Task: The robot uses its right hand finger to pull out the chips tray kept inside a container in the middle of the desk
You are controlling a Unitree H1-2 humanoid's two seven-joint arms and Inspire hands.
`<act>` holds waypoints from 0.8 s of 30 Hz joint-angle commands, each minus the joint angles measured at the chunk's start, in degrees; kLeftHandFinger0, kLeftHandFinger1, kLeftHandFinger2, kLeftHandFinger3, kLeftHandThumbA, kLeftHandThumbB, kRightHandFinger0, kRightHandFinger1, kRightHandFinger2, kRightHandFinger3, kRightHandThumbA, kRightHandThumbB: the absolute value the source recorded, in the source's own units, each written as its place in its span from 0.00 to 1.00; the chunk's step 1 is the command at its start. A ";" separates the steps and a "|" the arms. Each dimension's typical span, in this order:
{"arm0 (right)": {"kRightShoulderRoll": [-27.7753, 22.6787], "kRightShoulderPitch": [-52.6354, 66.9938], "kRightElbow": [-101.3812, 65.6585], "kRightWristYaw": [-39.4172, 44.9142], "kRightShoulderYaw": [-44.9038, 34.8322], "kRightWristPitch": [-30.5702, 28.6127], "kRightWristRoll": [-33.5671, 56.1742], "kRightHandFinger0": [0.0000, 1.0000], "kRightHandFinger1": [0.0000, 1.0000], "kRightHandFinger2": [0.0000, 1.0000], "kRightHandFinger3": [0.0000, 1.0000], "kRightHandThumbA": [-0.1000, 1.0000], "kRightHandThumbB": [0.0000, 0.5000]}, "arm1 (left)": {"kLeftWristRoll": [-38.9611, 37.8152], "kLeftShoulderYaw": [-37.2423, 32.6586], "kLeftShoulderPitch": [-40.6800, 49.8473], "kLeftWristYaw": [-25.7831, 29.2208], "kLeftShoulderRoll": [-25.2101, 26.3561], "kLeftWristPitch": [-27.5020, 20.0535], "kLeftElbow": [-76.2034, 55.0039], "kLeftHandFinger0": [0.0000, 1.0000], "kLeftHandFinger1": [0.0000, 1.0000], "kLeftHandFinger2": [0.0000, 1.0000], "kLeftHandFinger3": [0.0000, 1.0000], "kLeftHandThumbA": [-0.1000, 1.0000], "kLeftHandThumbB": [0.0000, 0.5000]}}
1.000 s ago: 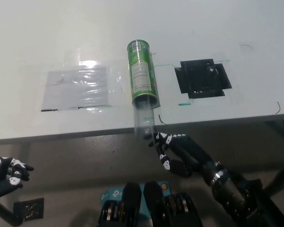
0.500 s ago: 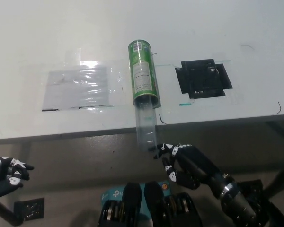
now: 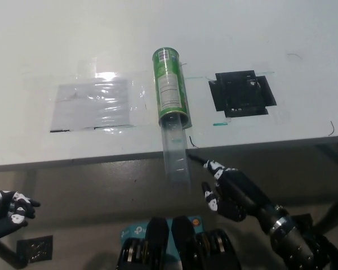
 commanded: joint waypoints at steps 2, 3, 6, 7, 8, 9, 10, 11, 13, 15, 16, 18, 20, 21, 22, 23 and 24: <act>1.78 -1.42 -2.85 -0.23 -2.73 2.20 3.36 0.00 0.06 1.00 1.00 0.00 0.20 | -0.34 0.26 -0.15 1.16 1.43 0.37 -1.13 0.53 0.55 0.63 0.79 0.01 0.00; 1.91 -1.18 -3.25 -0.38 -2.95 2.24 3.37 0.00 0.06 1.00 1.00 0.00 0.21 | -0.10 0.24 0.12 1.04 1.38 0.37 -1.28 0.53 0.55 0.63 0.79 0.01 0.00; 2.67 -1.30 -3.60 -0.80 -4.61 1.74 5.11 0.00 0.04 1.00 1.00 0.00 0.25 | -0.13 0.30 0.14 0.85 1.38 0.37 -1.36 0.54 0.56 0.64 0.80 0.02 0.00; 2.62 -1.29 -3.70 -0.61 -5.01 1.62 5.35 0.00 0.04 1.00 1.00 0.00 0.24 | -0.33 0.31 0.16 1.05 1.34 0.37 -1.37 0.55 0.56 0.64 0.80 0.02 0.00; 2.54 -1.16 -4.07 -0.52 -5.41 1.73 5.59 0.00 0.05 1.00 1.00 0.00 0.25 | -0.38 0.19 0.20 1.19 1.47 0.37 -1.59 0.55 0.57 0.64 0.81 0.02 0.00; 2.40 -0.93 -4.77 -0.54 -5.98 2.11 5.98 0.00 0.04 1.00 1.00 0.00 0.26 | -0.22 0.16 0.09 1.10 1.45 0.37 -1.28 0.55 0.56 0.64 0.80 0.02 0.00; 2.43 -0.85 -4.92 -0.49 -6.20 2.24 6.16 0.00 0.04 1.00 1.00 0.00 0.26 | -0.25 0.22 0.05 1.07 1.39 0.37 -1.14 0.54 0.56 0.64 0.80 0.02 0.00; 2.20 -0.69 -5.48 -0.36 -6.76 2.67 6.40 0.00 0.02 1.00 1.00 0.00 0.27 | -0.67 0.33 0.08 1.25 1.26 0.37 -0.96 0.54 0.55 0.63 0.80 0.03 0.00; 1.27 -0.67 -6.61 -0.14 -7.71 2.87 6.37 0.00 0.02 1.00 1.00 0.00 0.27 | -0.77 0.35 0.04 1.43 1.31 0.37 -0.92 0.53 0.55 0.63 0.80 0.02 0.00; -0.10 -0.13 -8.38 -0.79 -9.42 2.38 6.43 0.00 0.00 0.97 0.99 0.00 0.27 | -0.67 0.48 0.35 1.55 1.26 0.37 -1.03 0.55 0.56 0.64 0.81 0.02 0.00; -0.08 -0.10 -8.46 -0.70 -9.55 2.41 6.39 0.00 0.00 0.97 0.99 0.00 0.27 | -0.74 0.52 0.42 1.56 1.23 0.37 -1.01 0.55 0.56 0.64 0.81 0.02 0.00; -0.69 0.25 -9.97 -0.46 -11.25 3.21 7.57 0.00 0.03 0.97 0.99 0.00 0.26 | -0.88 0.57 0.52 1.52 1.31 0.37 -1.08 0.55 0.56 0.64 0.80 0.01 0.00; -1.20 0.68 -11.32 -0.86 -13.35 3.41 9.10 0.00 0.03 0.97 0.98 0.00 0.28 | -0.45 0.64 0.49 1.24 1.11 0.37 -0.81 0.54 0.55 0.62 0.79 0.00 0.00; -1.63 1.23 -11.99 -1.68 -15.58 3.17 10.81 0.00 0.01 0.95 0.95 0.00 0.30 | -0.30 0.52 0.59 1.27 1.22 0.37 -1.05 0.55 0.55 0.62 0.79 0.01 0.00; -1.61 1.60 -12.36 -1.72 -16.71 3.28 11.70 0.00 0.01 0.96 0.95 0.00 0.29 | -0.23 0.43 0.71 1.16 1.31 0.37 -1.10 0.55 0.56 0.62 0.79 0.02 0.00; -1.64 1.77 -12.04 -2.27 -17.76 2.40 12.22 0.00 0.00 0.95 0.94 0.00 0.31 | -0.30 0.44 0.71 1.25 1.29 0.37 -1.09 0.55 0.56 0.62 0.79 0.02 0.00; -1.47 1.79 -12.07 -2.01 -18.03 2.36 12.18 0.00 0.00 0.95 0.94 0.00 0.31 | -0.31 0.44 0.71 1.25 1.29 0.37 -1.09 0.55 0.55 0.63 0.79 0.02 0.00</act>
